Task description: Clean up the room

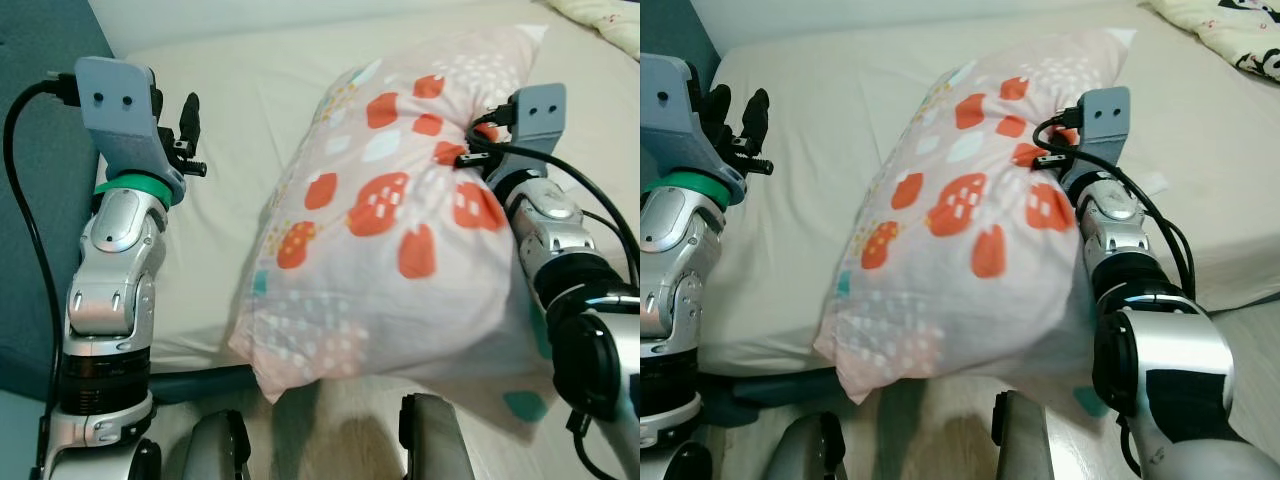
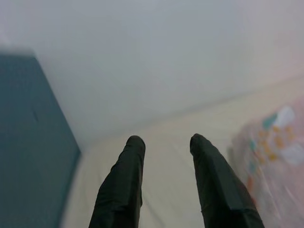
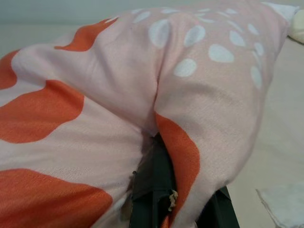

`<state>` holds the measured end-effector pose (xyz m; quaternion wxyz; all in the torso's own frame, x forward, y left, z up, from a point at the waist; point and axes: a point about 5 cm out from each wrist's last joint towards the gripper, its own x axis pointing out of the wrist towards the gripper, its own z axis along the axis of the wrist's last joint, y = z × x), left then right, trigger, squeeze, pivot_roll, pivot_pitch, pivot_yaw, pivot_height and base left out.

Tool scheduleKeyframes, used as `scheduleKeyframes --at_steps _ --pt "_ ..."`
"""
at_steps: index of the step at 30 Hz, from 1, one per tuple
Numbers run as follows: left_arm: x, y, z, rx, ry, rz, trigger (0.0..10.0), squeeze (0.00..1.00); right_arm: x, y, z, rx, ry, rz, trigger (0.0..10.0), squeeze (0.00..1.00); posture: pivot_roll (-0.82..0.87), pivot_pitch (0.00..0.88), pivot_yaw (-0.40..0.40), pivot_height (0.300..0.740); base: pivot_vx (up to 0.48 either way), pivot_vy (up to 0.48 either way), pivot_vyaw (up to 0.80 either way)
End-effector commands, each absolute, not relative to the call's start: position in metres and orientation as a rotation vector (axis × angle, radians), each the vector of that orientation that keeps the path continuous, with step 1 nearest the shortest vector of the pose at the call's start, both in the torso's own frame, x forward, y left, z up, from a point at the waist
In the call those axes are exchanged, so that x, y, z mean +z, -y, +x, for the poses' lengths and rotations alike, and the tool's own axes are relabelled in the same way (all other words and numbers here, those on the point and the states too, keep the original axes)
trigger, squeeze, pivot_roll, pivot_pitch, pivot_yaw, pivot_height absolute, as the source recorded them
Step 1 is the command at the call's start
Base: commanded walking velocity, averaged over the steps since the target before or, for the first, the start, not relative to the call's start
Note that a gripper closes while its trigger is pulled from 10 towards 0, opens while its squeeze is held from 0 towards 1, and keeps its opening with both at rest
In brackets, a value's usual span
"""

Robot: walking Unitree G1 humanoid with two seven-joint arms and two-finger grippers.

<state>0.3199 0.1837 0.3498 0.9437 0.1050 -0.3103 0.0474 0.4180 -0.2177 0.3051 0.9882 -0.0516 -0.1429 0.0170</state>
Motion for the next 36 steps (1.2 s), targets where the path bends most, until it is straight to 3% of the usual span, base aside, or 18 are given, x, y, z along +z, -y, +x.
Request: scheduleKeyframes --at_steps 1,3,4,5,6,8,10,11,13,14,16,17,18,26,31,32,36 --pt "0.363 -0.179 0.308 0.086 0.734 0.271 10.0 0.0 0.315 0.209 0.418 0.08 0.342 -0.079 0.0 0.0 0.02 0.196 0.126 0.53 0.0 0.0 0.0" --pt "0.365 -0.176 0.305 0.064 0.746 0.279 10.0 0.0 0.322 0.199 0.419 0.138 0.373 -0.032 0.0 0.0 0.03 0.201 0.123 0.53 0.0 0.0 0.0" --pt "0.366 -0.173 0.303 0.049 0.751 0.282 10.0 0.0 0.326 0.192 0.419 0.178 0.395 -0.002 8.5 0.0 0.03 0.201 0.123 0.53 0.0 0.0 0.0" --pt "0.367 -0.171 0.3 0.039 0.756 0.283 10.0 0.0 0.339 0.173 0.419 0.261 0.433 0.029 10.0 0.0 0.04 0.207 0.119 0.53 0.0 0.0 0.0" --pt "0.368 -0.17 0.298 0.038 0.762 0.284 10.0 0.0 0.351 0.154 0.418 0.345 0.468 0.052 10.0 0.0 0.04 0.208 0.118 0.53 0.0 0.0 0.0" --pt "0.368 -0.17 0.298 0.038 0.762 0.284 10.0 0.0 0.351 0.154 0.418 0.345 0.468 0.052 10.0 0.0 0.04 0.208 0.118 0.53 0.0 0.0 0.0" --pt "0.379 -0.171 0.291 0.052 0.806 0.293 10.0 0.0 0.375 0.114 0.413 0.509 0.541 0.066 10.0 0.0 0.06 0.213 0.111 0.53 0.0 0.0 0.0" --pt "0.379 -0.171 0.291 0.052 0.806 0.293 10.0 0.0 0.375 0.114 0.413 0.509 0.541 0.066 10.0 0.0 0.06 0.213 0.111 0.53 0.0 0.0 0.0" --pt "0.407 -0.177 0.28 0.1 0.917 0.346 10.0 0.0 0.401 0.063 0.397 0.728 0.633 0.043 10.0 0.0 0.08 0.213 0.109 0.53 0.0 0.0 0.0" --pt "0.407 -0.177 0.28 0.1 0.917 0.346 10.0 0.0 0.401 0.063 0.397 0.728 0.633 0.043 10.0 0.0 0.08 0.213 0.109 0.53 0.0 0.0 0.0" --pt "0.428 -0.185 0.271 0.156 1.006 0.386 10.0 0.0 0.414 0.025 0.381 0.89 0.697 -0.002 10.0 0.0 0.09 0.211 0.108 0.53 0.0 0.0 0.0" --pt "0.428 -0.185 0.271 0.156 1.006 0.386 10.0 0.0 0.414 0.025 0.381 0.89 0.697 -0.002 10.0 0.0 0.09 0.211 0.108 0.53 0.0 0.0 0.0" --pt "0.434 -0.189 0.269 0.183 1.029 0.396 10.0 0.0 0.415 0.013 0.375 0.936 0.717 -0.027 10.0 1.0 0.09 0.209 0.107 0.53 0.0 0.0 0.0" --pt "0.434 -0.193 0.272 0.204 1.006 0.384 10.0 0.0 0.397 0.004 0.371 1.105 0.691 -0.126 10.0 1.0 0.07 0.202 0.115 0.53 0.0 0.0 0.0" --pt "0.43 -0.191 0.277 0.18 0.984 0.366 10.0 0.0 0.397 0.021 0.377 1.012 0.701 -0.16 10.0 1.0 0.06 0.199 0.126 0.53 0.0 0.0 0.0" --pt "0.43 -0.19 0.278 0.172 0.983 0.364 10.0 0.0 0.397 0.026 0.38 0.978 0.702 -0.16 10.0 0.0 0.05 0.197 0.129 0.53 0.0 0.0 0.0" --pt "0.428 -0.187 0.281 0.16 0.983 0.36 10.0 0.0 0.396 0.04 0.384 0.922 0.707 -0.145 10.0 0.0 0.05 0.194 0.134 0.53 0.0 0.0 0.0"
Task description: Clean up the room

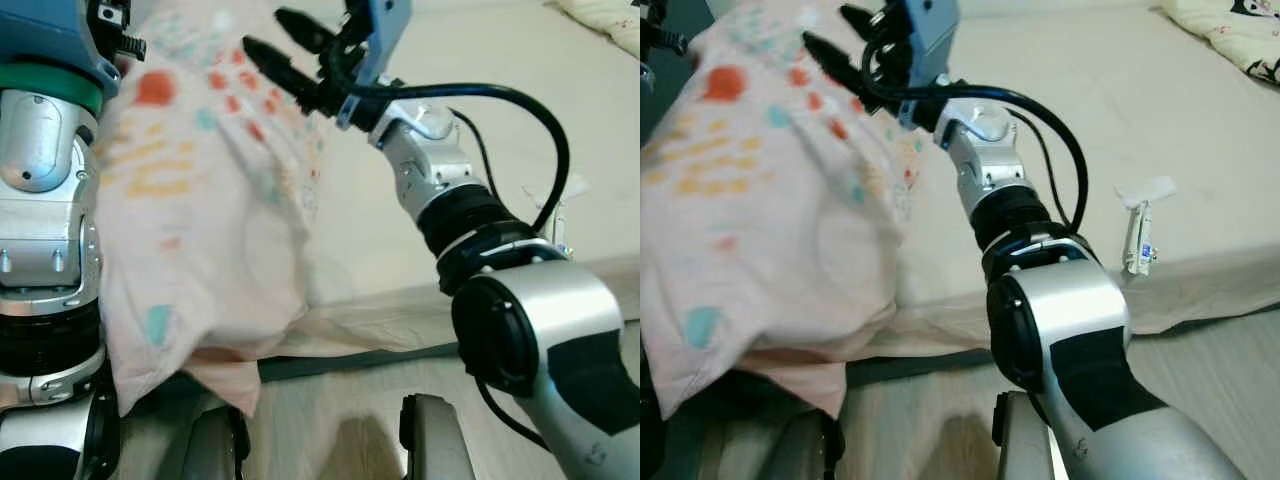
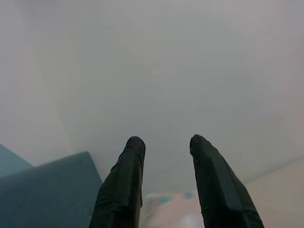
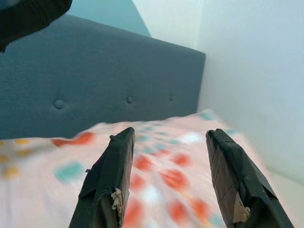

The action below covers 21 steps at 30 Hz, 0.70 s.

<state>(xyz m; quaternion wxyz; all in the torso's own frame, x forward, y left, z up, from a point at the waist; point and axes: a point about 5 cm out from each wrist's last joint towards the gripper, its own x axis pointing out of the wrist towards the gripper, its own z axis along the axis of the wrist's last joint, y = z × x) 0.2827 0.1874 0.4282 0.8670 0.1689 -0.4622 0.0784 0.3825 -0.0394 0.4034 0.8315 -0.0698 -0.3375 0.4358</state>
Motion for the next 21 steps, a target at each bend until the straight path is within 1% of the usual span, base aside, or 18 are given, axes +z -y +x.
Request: scheduleKeyframes --at_steps 1,3,4,6,7,9,10,12,13,15,16,17,18,19,20,21 --pt "0.428 -0.187 0.281 0.159 0.983 0.359 10.0 0.0 0.395 0.043 0.385 0.916 0.712 -0.137 10.0 0.0 0.05 0.194 0.134 0.53 0.0 0.0 0.0" --pt "0.427 -0.186 0.282 0.154 0.979 0.361 10.0 0.0 0.394 0.053 0.387 0.851 0.731 -0.141 10.0 0.0 0.05 0.193 0.136 0.53 0.0 0.0 0.0" --pt "0.427 -0.186 0.282 0.154 0.979 0.361 10.0 0.0 0.394 0.053 0.387 0.851 0.731 -0.141 10.0 0.0 0.05 0.193 0.136 0.53 0.0 0.0 0.0" --pt "0.425 -0.185 0.282 0.148 0.974 0.369 10.0 0.0 0.389 0.064 0.388 0.802 0.759 -0.173 10.0 0.0 0.05 0.189 0.136 0.53 0.0 0.0 0.0" --pt "0.425 -0.185 0.282 0.148 0.974 0.369 10.0 0.0 0.389 0.064 0.388 0.802 0.759 -0.173 10.0 0.0 0.05 0.189 0.136 0.53 0.0 0.0 0.0" --pt "0.417 -0.18 0.286 0.105 0.941 0.393 10.0 0.0 0.371 0.08 0.388 0.737 0.793 -0.193 10.0 0.0 0.04 0.182 0.141 0.53 0.0 0.0 0.0" --pt "0.417 -0.18 0.286 0.105 0.941 0.393 10.0 0.0 0.371 0.08 0.388 0.737 0.793 -0.193 10.0 0.0 0.04 0.182 0.141 0.53 0.0 0.0 0.0" --pt "0.405 -0.174 0.292 0.061 0.907 0.407 10.0 0.0 0.348 0.095 0.391 0.638 0.767 -0.157 10.0 0.0 0.02 0.173 0.146 0.53 0.0 0.0 0.0" --pt "0.405 -0.174 0.292 0.061 0.907 0.407 10.0 0.0 0.348 0.095 0.391 0.638 0.767 -0.157 10.0 0.0 0.02 0.173 0.146 0.53 0.0 0.0 0.0" --pt "0.396 -0.171 0.297 0.037 0.875 0.407 10.0 0.0 0.324 0.11 0.393 0.545 0.723 -0.123 10.0 0.0 0.0 0.165 0.147 0.53 0.0 0.0 0.0" --pt "0.389 -0.17 0.301 0.024 0.844 0.41 10.0 0.0 0.31 0.116 0.39 0.513 0.702 -0.078 10.0 0.0 -0.02 0.16 0.151 0.53 0.0 0.0 0.0" --pt "0.389 -0.17 0.301 0.024 0.844 0.41 10.0 0.0 0.31 0.116 0.39 0.513 0.702 -0.078 10.0 0.0 -0.02 0.16 0.151 0.53 0.0 0.0 0.0" --pt "0.378 -0.169 0.307 0.005 0.793 0.413 10.0 0.0 0.292 0.124 0.387 0.439 0.665 -0.056 10.0 0.0 -0.03 0.153 0.151 0.53 0.0 0.0 0.0" --pt "0.378 -0.169 0.307 0.005 0.793 0.413 10.0 0.0 0.292 0.124 0.387 0.439 0.665 -0.056 10.0 0.0 -0.03 0.153 0.151 0.53 0.0 0.0 0.0" --pt "0.367 -0.168 0.313 -0.02 0.736 0.425 10.0 0.0 0.277 0.129 0.383 0.382 0.634 -0.033 10.0 0.0 -0.04 0.146 0.154 0.53 0.0 0.0 0.0" --pt "0.349 -0.169 0.319 -0.045 0.635 0.427 10.0 0.0 0.258 0.138 0.38 0.307 0.586 -0.015 10.0 0.0 -0.04 0.143 0.158 0.53 0.0 0.0 0.0"
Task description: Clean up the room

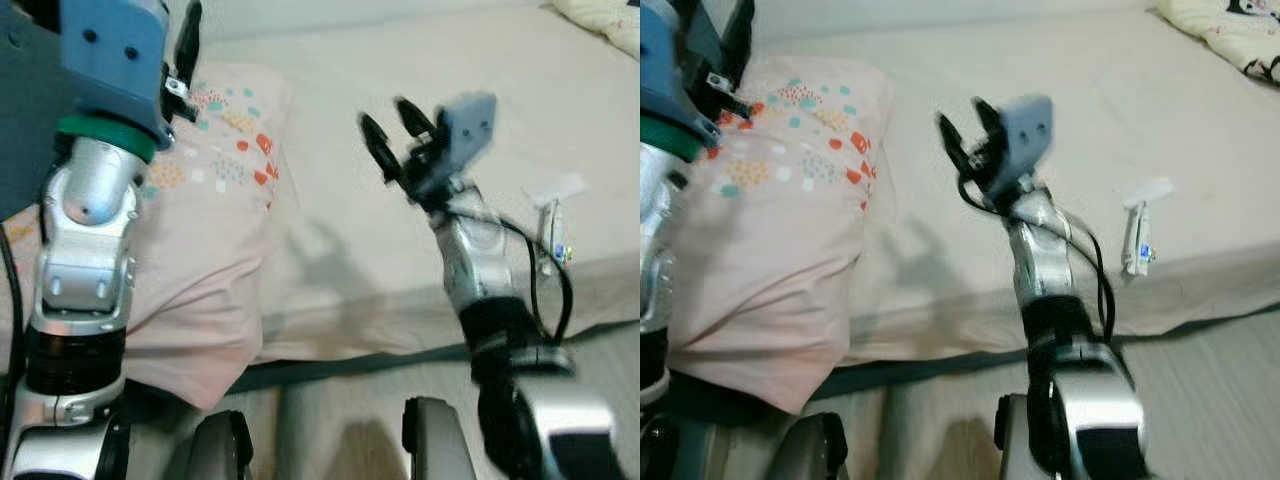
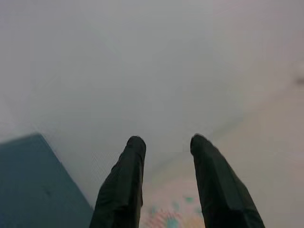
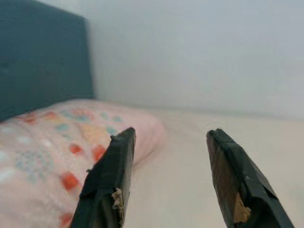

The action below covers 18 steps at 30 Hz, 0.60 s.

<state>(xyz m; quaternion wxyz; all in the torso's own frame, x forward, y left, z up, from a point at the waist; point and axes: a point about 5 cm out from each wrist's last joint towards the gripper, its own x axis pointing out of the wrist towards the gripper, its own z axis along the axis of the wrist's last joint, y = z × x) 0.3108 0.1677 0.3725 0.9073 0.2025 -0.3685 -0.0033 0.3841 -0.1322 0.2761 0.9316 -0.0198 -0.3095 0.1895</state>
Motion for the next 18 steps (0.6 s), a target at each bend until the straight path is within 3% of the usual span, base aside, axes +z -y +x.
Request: scheduleKeyframes --at_steps 1,5,8,13,18 --pt "0.349 -0.169 0.319 -0.045 0.635 0.427 10.0 0.0 0.258 0.138 0.38 0.307 0.586 -0.015 10.0 0.0 -0.04 0.143 0.158 0.53 0.0 0.0 0.0" --pt "0.322 -0.173 0.325 -0.081 0.48 0.417 10.0 0.0 0.233 0.15 0.373 0.228 0.529 -0.006 10.0 0.0 -0.04 0.139 0.159 0.53 0.0 0.0 0.0" --pt "0.282 -0.186 0.323 -0.079 0.286 0.388 10.0 0.0 0.212 0.155 0.357 0.23 0.512 -0.101 10.0 0.0 -0.05 0.137 0.158 0.53 0.0 0.0 0.0" --pt "0.238 -0.228 0.322 0.069 0.05 0.417 10.0 0.0 0.235 0.158 0.344 0.233 0.616 -0.184 10.0 0.0 -0.08 0.139 0.147 0.53 0.0 0.0 0.0" --pt "0.223 -0.247 0.313 0.073 0.006 0.445 10.0 0.0 0.251 0.152 0.342 0.261 0.65 -0.209 10.0 0.0 -0.08 0.143 0.138 0.53 0.0 0.0 0.0"
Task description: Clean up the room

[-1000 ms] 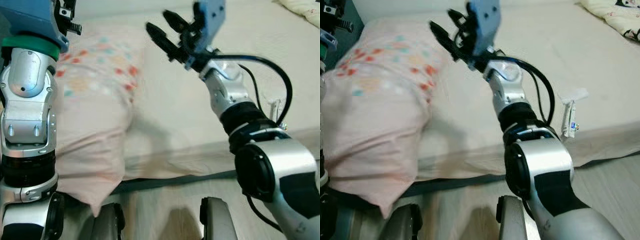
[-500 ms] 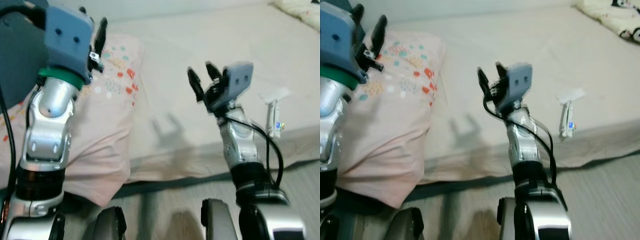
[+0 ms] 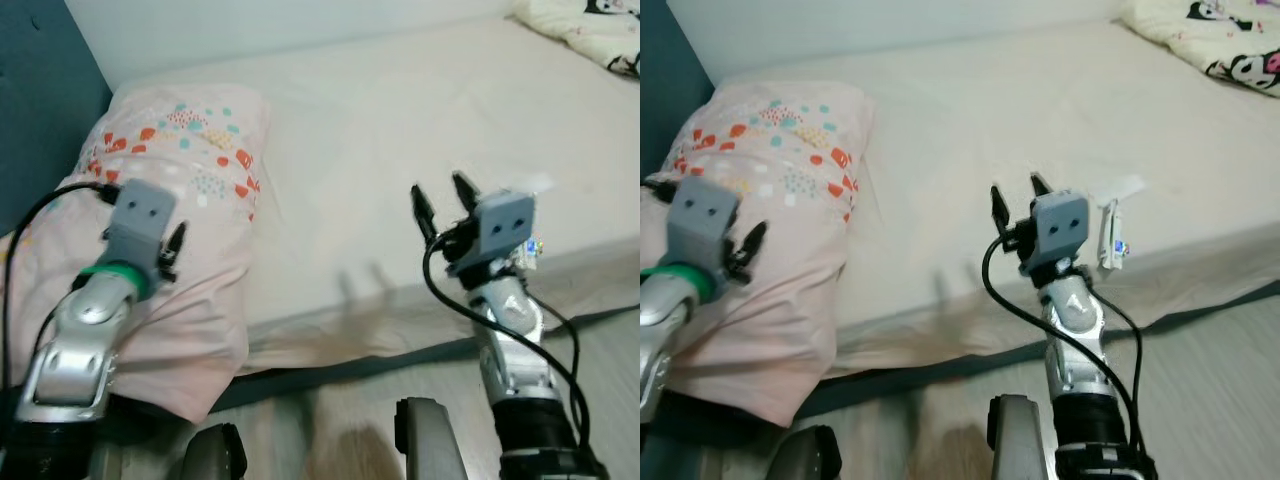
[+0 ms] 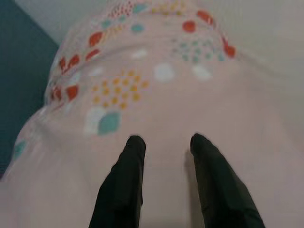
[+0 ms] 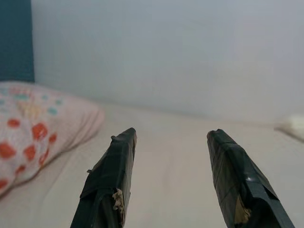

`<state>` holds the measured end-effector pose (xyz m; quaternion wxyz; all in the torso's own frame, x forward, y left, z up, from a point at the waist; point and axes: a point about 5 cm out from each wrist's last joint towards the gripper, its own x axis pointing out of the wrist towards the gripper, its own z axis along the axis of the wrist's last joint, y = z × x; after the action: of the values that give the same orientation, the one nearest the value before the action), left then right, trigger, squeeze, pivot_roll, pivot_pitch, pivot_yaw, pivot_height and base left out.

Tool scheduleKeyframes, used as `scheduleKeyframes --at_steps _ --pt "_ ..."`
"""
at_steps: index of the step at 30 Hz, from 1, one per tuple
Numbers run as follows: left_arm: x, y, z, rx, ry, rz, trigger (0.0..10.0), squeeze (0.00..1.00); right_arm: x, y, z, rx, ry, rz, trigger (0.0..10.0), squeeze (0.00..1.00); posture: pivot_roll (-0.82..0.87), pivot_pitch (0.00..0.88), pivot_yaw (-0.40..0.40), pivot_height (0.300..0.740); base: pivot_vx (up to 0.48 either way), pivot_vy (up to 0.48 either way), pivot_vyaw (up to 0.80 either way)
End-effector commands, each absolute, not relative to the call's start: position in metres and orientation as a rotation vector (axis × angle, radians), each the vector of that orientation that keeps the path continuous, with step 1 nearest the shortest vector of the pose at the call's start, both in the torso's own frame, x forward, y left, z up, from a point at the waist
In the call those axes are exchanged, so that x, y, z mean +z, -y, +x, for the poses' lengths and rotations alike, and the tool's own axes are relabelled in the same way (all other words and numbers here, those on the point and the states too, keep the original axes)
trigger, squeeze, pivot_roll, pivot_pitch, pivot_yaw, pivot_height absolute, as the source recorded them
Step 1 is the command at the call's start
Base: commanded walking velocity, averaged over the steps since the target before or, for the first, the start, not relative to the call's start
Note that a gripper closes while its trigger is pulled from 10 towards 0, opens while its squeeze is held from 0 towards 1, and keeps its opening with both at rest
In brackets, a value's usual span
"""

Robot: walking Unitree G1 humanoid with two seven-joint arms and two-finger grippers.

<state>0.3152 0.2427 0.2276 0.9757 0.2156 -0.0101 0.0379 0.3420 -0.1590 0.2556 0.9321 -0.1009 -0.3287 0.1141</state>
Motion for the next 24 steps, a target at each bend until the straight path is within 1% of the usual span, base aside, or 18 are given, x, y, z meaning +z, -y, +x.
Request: scheduleKeyframes --at_steps 1,2,3,4,5,6,7,10,11,12,14,20,24 --pt "0.22 -0.253 0.309 0.052 -0.005 0.454 10.0 0.0 0.252 0.147 0.344 0.279 0.646 -0.202 10.0 0.0 -0.07 0.146 0.132 0.53 0.0 0.0 0.0" --pt "0.219 -0.264 0.306 0.083 -0.018 0.467 10.0 0.0 0.25 0.141 0.346 0.295 0.63 -0.191 10.0 0.0 -0.07 0.145 0.125 0.53 0.0 0.0 0.0" --pt "0.219 -0.264 0.306 0.083 -0.018 0.467 10.0 0.0 0.25 0.141 0.346 0.295 0.63 -0.191 10.0 0.0 -0.07 0.145 0.125 0.53 0.0 0.0 0.0" --pt "0.218 -0.272 0.303 0.11 -0.029 0.475 10.0 0.0 0.249 0.137 0.347 0.303 0.617 -0.185 10.0 0.0 -0.07 0.145 0.122 0.53 0.0 0.0 0.0" --pt "0.22 -0.279 0.301 0.159 -0.032 0.457 10.0 0.0 0.247 0.133 0.347 0.308 0.604 -0.178 10.0 0.0 -0.06 0.144 0.11 0.53 0.0 0.0 0.0" --pt "0.225 -0.279 0.3 0.182 -0.003 0.422 10.0 0.0 0.242 0.131 0.348 0.325 0.569 -0.137 10.0 0.0 -0.05 0.144 0.103 0.53 0.0 0.0 0.0" --pt "0.228 -0.274 0.301 0.178 0.031 0.381 10.0 0.0 0.239 0.13 0.349 0.319 0.553 -0.119 10.0 0.0 -0.06 0.141 0.097 0.53 0.0 0.0 0.0" --pt "0.231 -0.268 0.301 0.164 0.058 0.349 10.0 0.0 0.238 0.13 0.349 0.312 0.553 -0.094 10.0 0.0 -0.06 0.139 0.095 0.535 0.0 0.0 0.0" --pt "0.232 -0.26 0.301 0.14 0.084 0.315 10.0 0.0 0.238 0.131 0.35 0.287 0.553 -0.068 10.0 0.0 -0.06 0.135 0.092 0.54 0.0 0.0 0.0" --pt "0.232 -0.26 0.301 0.14 0.084 0.315 10.0 0.0 0.238 0.131 0.35 0.287 0.553 -0.068 10.0 0.0 -0.06 0.135 0.092 0.54 0.0 0.0 0.0" --pt "0.23 -0.251 0.3 0.093 0.096 0.246 10.0 0.0 0.239 0.135 0.35 0.252 0.553 -0.076 10.0 0.0 -0.06 0.128 0.085 0.55 0.0 0.0 0.0" --pt "0.227 -0.244 0.3 0.068 0.102 0.201 10.0 0.0 0.238 0.143 0.351 0.236 0.534 -0.09 10.0 0.0 -0.06 0.111 0.067 0.574 0.0 0.0 0.0" --pt "0.224 -0.222 0.306 0.017 0.122 0.151 10.0 0.0 0.232 0.142 0.352 0.233 0.512 -0.086 10.0 0.0 -0.07 0.095 0.066 0.594 0.0 0.0 0.0"
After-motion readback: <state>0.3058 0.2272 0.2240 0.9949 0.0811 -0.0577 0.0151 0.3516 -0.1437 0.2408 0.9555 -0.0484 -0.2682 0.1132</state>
